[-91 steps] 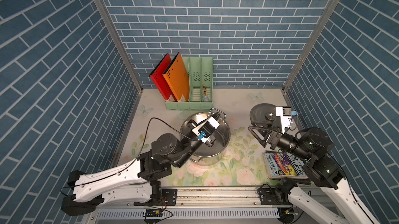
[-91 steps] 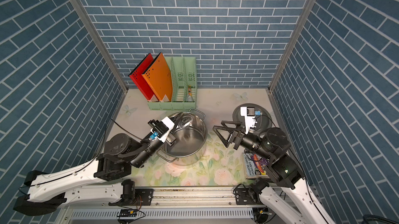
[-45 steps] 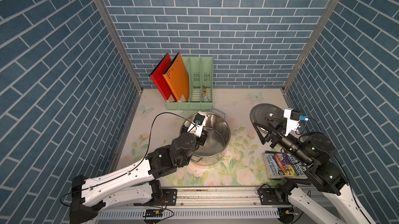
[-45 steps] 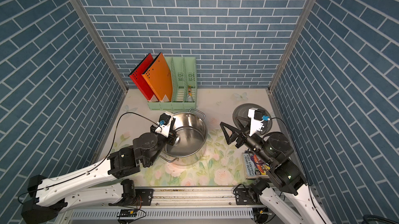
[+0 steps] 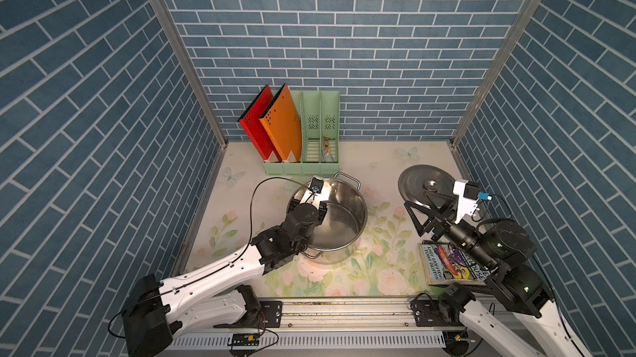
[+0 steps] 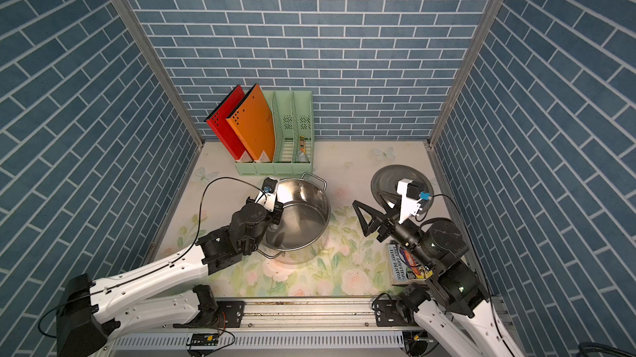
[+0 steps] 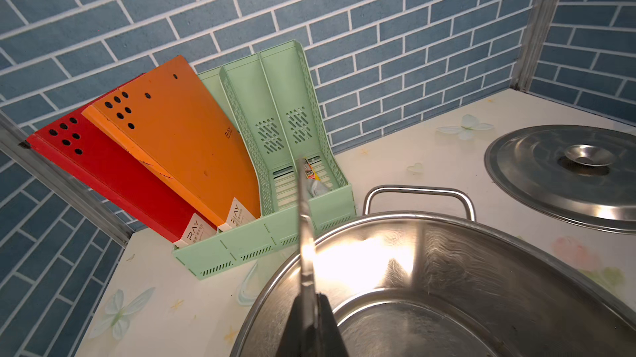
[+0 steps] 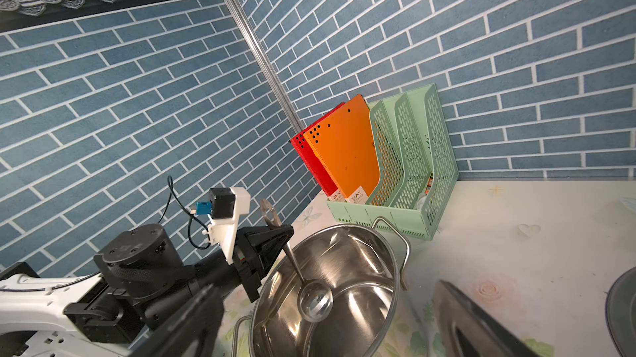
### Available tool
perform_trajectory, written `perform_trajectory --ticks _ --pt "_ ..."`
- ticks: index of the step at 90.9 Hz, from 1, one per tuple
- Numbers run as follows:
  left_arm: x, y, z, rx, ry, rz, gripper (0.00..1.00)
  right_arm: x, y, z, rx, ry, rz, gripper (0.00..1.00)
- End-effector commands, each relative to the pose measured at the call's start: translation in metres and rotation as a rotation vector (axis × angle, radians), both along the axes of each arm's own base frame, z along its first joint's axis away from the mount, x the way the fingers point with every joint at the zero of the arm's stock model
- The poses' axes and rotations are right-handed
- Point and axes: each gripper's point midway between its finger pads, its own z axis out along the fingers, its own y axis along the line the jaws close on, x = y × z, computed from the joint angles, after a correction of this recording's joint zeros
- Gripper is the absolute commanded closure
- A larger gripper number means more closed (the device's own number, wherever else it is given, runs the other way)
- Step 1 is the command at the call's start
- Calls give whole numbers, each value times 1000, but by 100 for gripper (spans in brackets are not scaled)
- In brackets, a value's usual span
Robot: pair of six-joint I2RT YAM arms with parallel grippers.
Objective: Stir the soup with a spoon
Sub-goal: Stir the soup in the pan with a stick.
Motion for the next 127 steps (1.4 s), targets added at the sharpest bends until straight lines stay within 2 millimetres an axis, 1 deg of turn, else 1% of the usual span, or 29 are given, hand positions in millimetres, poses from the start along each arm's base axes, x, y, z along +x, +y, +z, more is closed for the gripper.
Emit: perform_trajectory --ticks 1,11,24,33,36,48,55,65,71,82,89,96,119,127 --pt "17 5 9 -31 -42 31 100 -4 -6 4 -6 -48 -16 1" --pt "31 -7 1 -12 -29 -7 100 -7 -13 6 0 -55 -40 1" --pt "45 -34 -3 2 -23 -87 100 -10 -19 10 -2 -63 -58 1" --pt "56 -56 3 3 -40 -141 100 -12 -22 14 -4 -69 -68 1" --pt "59 -64 8 -5 -50 -161 100 -13 -24 14 -4 -69 -71 1" --pt "69 -101 14 -23 -51 -267 100 -15 -29 14 -2 -70 -90 1" --pt "65 -120 15 -31 -53 -325 100 -18 -33 13 -1 -67 -96 1" --pt "50 -143 13 -34 -48 -411 100 -18 -39 12 -2 -64 -123 1" --pt "36 -156 12 -41 -39 -469 100 -18 -40 11 -5 -64 -131 1" --pt "7 -174 8 -58 -9 -567 100 -17 -41 12 -11 -69 -136 1" --pt "-11 -177 8 -89 4 -611 100 -16 -40 12 -13 -74 -135 1" --pt "-25 -173 8 -111 14 -631 100 -15 -38 11 -14 -74 -129 1" --pt "-52 -137 -3 -130 54 -600 100 -12 -31 8 -8 -69 -108 1" --pt "-61 -123 -11 -129 82 -596 100 -9 -28 7 -11 -66 -107 1"
